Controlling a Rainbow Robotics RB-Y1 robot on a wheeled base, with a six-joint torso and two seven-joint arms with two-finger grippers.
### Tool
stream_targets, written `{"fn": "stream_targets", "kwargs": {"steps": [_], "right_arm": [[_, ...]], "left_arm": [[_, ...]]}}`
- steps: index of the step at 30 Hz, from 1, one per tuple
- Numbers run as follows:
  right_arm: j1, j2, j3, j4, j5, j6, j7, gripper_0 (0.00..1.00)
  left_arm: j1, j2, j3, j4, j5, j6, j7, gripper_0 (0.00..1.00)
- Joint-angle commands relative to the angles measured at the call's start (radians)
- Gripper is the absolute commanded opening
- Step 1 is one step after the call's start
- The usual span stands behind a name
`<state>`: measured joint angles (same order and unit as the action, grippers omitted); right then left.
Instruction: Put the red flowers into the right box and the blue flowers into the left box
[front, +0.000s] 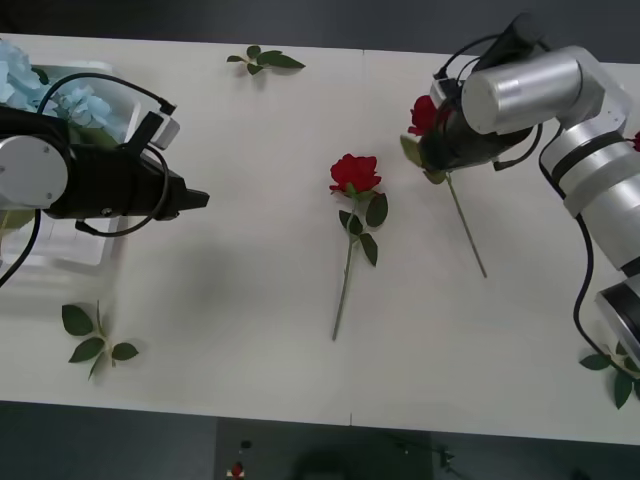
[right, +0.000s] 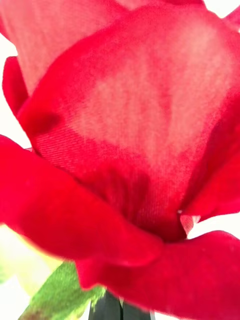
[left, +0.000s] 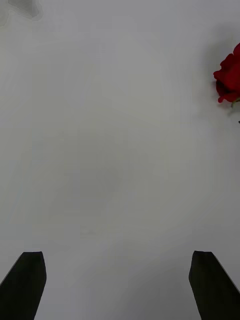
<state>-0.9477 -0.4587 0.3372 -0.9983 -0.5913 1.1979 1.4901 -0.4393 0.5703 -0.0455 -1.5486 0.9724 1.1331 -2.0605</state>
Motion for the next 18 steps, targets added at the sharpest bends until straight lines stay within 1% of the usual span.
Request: {"fn": "stream_targets", "kwargs": {"steps": [1,7,9,14,18], "right_arm": [[-0.023,-0.112,-0.02,-0.065,0.005,0.003,0.029,0.0],[-0.02,-0.242,-0.041,-0.057,-0.002,-0.003,0.153,0.0],[-0.019,-0.29,-0.043,-0.043,-0.028,-0.004,0.176,0.0],[-0.005,-0.451,-0.041,0.014,-0.131,-0.004,0.256,0.0],[0.017,-0.552,-0.041,0.041,-0.189,-0.004,0.268,0.0]], "left_arm": [[0.011,0.008,-0.039,-0.024,0.002,-0.009,0.006,0.83],[0.011,-0.003,-0.077,-0.024,0.062,-0.036,0.006,0.83],[0.011,-0.007,-0.091,-0.024,0.066,-0.052,0.006,0.83],[0.011,-0.02,-0.131,-0.022,0.074,-0.092,0.006,0.83],[-0.004,-0.036,-0.151,-0.024,0.069,-0.096,0.006,0.83]]}}
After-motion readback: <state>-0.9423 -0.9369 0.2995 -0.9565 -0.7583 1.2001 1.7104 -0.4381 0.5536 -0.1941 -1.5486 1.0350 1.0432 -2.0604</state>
